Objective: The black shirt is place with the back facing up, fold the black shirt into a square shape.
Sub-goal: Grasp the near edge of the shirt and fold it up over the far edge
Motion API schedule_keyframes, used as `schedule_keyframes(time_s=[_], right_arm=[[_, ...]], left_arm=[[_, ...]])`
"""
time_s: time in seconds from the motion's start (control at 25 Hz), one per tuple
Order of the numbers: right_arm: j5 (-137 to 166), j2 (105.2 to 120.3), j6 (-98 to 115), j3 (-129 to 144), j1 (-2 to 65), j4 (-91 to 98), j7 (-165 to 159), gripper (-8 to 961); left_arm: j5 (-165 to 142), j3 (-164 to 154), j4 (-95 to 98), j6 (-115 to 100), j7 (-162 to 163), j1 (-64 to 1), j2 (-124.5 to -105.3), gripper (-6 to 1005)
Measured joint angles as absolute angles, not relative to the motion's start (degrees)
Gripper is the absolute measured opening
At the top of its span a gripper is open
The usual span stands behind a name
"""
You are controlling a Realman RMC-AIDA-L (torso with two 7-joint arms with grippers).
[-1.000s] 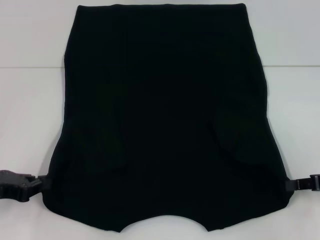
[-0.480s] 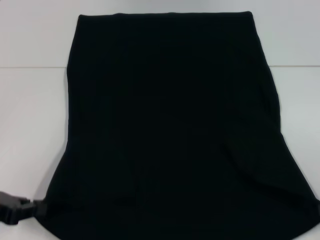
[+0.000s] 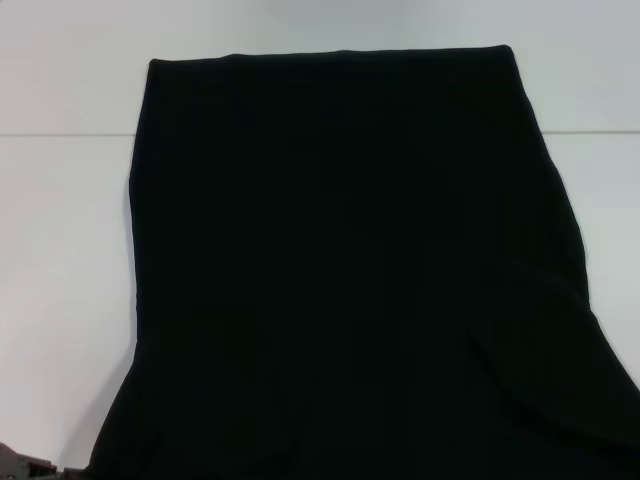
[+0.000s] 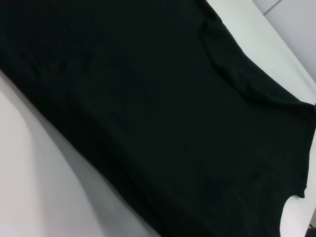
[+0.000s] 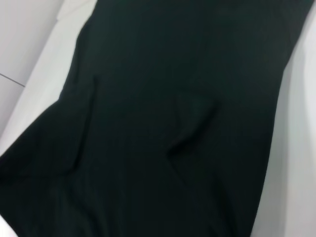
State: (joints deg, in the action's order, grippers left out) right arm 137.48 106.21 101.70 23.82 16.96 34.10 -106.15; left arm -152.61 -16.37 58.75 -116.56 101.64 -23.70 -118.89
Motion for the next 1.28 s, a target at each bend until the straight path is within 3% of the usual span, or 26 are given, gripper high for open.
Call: schedule_keyframes(time_s=[0.36, 0.76, 1.08, 1.28], right_arm=[[137.3, 107.35, 100.7, 21.7, 22.5, 33.9, -105.2, 20], [137.1, 108.43, 86.4, 20.2, 34.1, 32.9, -109.0, 21], [135.3, 109.20, 70.0, 20.4, 42.5, 25.3, -109.8, 20], [134.9, 111.41, 57.6, 20.5, 48.5, 22.6, -109.8, 21]], left_arm=[[-151.3, -16.1, 54.9, -113.2, 103.6, -29.5, -117.75, 37], [-148.5, -16.3, 42.6, -93.0, 109.6, -44.1, -113.88, 36], [-146.8, -16.7, 36.6, -69.2, 113.4, -49.9, -114.29, 36], [-146.2, -16.7, 33.0, -56.5, 113.4, -52.2, -114.89, 36]])
